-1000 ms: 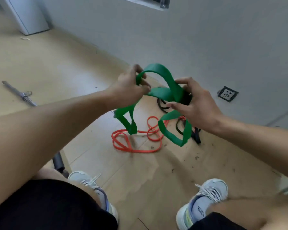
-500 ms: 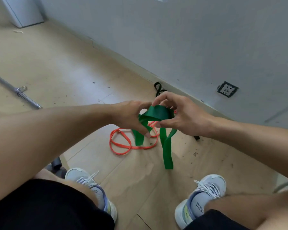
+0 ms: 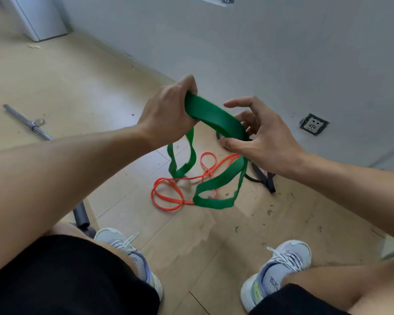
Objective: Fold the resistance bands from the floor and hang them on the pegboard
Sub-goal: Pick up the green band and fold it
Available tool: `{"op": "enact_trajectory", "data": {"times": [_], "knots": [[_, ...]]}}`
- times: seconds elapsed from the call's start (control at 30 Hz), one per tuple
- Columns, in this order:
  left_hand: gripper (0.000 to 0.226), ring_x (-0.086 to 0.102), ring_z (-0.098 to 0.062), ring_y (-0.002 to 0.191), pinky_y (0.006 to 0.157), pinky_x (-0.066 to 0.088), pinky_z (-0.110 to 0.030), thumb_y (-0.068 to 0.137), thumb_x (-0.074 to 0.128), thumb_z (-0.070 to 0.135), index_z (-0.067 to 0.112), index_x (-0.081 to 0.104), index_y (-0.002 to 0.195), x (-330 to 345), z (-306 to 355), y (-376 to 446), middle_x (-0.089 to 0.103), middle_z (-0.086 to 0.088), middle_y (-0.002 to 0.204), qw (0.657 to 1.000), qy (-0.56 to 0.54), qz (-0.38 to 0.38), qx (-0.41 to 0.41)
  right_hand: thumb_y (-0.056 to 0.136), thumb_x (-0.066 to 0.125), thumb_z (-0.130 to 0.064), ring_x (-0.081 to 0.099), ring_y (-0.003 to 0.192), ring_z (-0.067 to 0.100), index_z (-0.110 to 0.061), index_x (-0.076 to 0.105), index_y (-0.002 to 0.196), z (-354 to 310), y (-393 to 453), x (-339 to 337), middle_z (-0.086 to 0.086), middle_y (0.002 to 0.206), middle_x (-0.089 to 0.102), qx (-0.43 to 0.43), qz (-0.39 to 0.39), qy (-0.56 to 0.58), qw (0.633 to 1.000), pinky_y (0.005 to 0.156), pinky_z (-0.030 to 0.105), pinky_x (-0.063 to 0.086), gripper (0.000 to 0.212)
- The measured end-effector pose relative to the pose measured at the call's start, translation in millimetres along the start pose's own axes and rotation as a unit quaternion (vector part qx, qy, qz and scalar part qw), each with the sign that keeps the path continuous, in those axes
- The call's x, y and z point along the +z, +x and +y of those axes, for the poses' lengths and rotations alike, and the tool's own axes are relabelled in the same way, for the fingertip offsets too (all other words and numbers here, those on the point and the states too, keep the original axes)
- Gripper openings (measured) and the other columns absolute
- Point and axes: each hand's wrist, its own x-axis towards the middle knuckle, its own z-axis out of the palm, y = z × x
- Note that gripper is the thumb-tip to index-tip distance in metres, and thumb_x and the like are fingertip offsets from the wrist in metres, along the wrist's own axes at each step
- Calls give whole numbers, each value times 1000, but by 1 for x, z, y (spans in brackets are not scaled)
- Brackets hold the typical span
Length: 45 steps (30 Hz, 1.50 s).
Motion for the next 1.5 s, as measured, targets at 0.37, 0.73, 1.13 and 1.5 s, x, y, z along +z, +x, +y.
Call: {"op": "enact_trajectory", "data": {"times": [0.37, 0.73, 1.13, 1.5], "knots": [[21, 61, -14, 70, 68, 57, -40, 79, 81, 37, 24, 70, 92, -3, 1, -4, 66, 7, 78, 994, 7, -108, -1, 85, 85, -21, 70, 83, 4, -31, 64, 136, 9, -1, -6, -4, 106, 75, 66, -65, 1, 996, 74, 17, 56, 56], [34, 55, -12, 68, 66, 48, -34, 70, 90, 38, 27, 62, 85, 1, 13, -6, 68, 5, 78, 986, -46, -155, -48, 73, 93, -23, 67, 71, 5, -34, 71, 118, 10, 1, -13, -5, 93, 72, 122, -113, -26, 986, 66, 21, 55, 51], [27, 70, -16, 92, 77, 58, -24, 78, 86, 27, 17, 70, 97, 8, 18, -14, 73, -1, 96, 957, -102, -243, -118, 94, 76, -13, 70, 111, 21, -13, 69, 124, -7, 1, -21, 3, 112, 74, -10, 18, 96, 995, 98, 41, 59, 31], [32, 77, -24, 81, 76, 64, -32, 79, 83, 7, 7, 67, 107, -10, 33, -7, 75, -13, 96, 926, -285, -139, -205, 101, 66, -14, 67, 105, 7, -27, 68, 131, 39, 8, -29, 0, 115, 72, 168, 41, 46, 984, 86, 17, 59, 33]]}}
